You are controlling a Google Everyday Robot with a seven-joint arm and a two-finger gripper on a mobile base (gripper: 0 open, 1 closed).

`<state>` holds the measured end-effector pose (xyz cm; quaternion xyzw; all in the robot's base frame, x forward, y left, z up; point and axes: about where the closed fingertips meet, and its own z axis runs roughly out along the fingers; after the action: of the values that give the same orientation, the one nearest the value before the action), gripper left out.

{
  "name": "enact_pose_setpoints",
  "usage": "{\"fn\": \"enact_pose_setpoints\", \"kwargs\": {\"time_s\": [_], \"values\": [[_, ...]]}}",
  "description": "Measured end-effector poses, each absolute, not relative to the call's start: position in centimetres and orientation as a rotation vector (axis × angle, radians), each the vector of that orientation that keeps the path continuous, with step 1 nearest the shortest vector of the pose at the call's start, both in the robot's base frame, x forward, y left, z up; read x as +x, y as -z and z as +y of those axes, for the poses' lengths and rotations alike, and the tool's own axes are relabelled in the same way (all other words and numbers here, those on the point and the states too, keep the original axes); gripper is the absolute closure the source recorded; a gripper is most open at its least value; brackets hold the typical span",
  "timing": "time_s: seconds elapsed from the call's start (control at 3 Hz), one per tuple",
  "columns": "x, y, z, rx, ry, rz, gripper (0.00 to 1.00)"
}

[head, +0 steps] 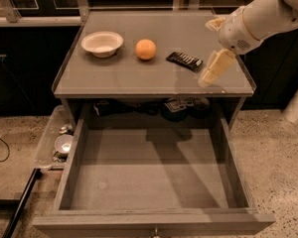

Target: Place rxbar chocolate into top drawer

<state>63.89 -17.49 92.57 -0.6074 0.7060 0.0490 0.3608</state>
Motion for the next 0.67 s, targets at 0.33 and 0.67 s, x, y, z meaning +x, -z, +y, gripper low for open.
{"fn": "enact_pose_setpoints", "kwargs": {"time_s": [0.33, 0.67], "values": [[65.92, -91.76, -17.03, -1.514, -0.177, 1.802, 0.0], [65.97, -91.68, -17.02, -1.513, -0.179, 1.802, 0.0]]}}
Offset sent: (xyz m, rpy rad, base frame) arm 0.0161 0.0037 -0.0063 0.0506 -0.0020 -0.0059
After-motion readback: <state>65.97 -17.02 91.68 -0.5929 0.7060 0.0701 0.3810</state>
